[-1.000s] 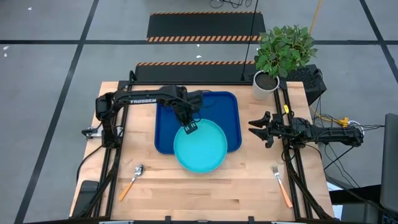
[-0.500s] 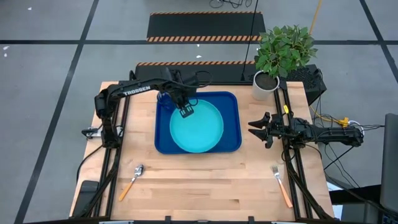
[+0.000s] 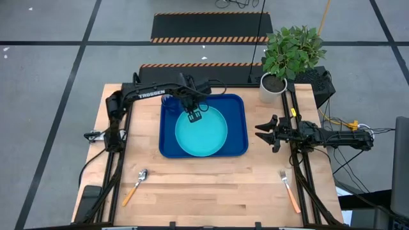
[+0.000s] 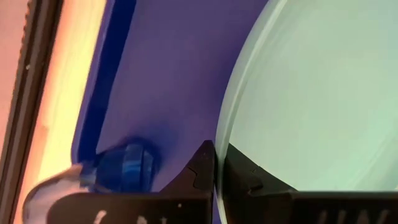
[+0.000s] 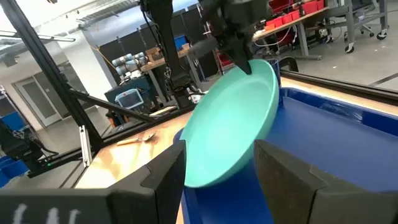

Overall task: Pick and place plate/cup/fork/spoon on tray
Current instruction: Put the light blue plate on the middle of the serving tray

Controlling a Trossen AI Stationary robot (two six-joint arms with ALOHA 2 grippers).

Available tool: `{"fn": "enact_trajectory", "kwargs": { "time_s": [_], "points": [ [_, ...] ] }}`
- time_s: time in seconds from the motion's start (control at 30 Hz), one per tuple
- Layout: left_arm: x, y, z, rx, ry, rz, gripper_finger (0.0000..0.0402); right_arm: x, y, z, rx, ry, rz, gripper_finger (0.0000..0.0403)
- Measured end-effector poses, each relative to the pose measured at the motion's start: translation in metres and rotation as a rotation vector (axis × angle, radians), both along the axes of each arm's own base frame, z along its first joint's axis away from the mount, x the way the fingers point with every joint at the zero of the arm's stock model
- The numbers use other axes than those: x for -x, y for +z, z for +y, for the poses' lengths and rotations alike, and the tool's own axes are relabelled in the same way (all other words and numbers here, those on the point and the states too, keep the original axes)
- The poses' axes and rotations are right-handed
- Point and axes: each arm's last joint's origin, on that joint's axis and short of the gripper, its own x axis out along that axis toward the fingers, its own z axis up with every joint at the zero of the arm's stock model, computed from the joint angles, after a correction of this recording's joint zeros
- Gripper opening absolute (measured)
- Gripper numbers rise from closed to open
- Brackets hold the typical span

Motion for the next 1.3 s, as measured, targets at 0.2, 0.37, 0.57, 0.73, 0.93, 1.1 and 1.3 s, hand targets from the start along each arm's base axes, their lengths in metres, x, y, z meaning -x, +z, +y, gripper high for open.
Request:
{"fn": "enact_trajectory", "kwargs": {
  "time_s": [0.2,0.37,0.57,0.73,0.93,1.1,1.3],
  "points": [
    [-0.005,-0.016,0.012,0.005,-0.018,0.029,0.0006,0.000,0.000,0.000,0.000,0.000,0.001,0.0183],
    [-0.011,-0.023,0.019,-0.014,-0.042,0.006,0.0006,0.000,0.000,0.000,-0.001,0.000,0.002,0.0183],
    [-0.016,-0.025,0.022,-0.040,-0.069,-0.026,0.0006,0.000,-0.001,0.001,-0.008,0.037,0.006,0.0183],
    [-0.014,-0.026,0.028,-0.058,-0.066,-0.011,0.0006,0.000,-0.001,0.002,-0.020,0.053,0.008,0.0183],
    [-0.014,-0.028,0.032,-0.074,-0.065,-0.006,0.0006,0.000,-0.001,0.002,-0.023,0.053,0.010,0.0183],
    [-0.017,-0.041,0.036,-0.091,-0.061,0.037,0.0037,0.000,-0.002,0.002,-0.027,0.055,0.017,0.0183],
    [-0.023,-0.058,0.037,-0.073,-0.064,0.071,0.0038,0.000,-0.002,0.002,-0.028,0.055,0.021,0.0183]
  ]
}}
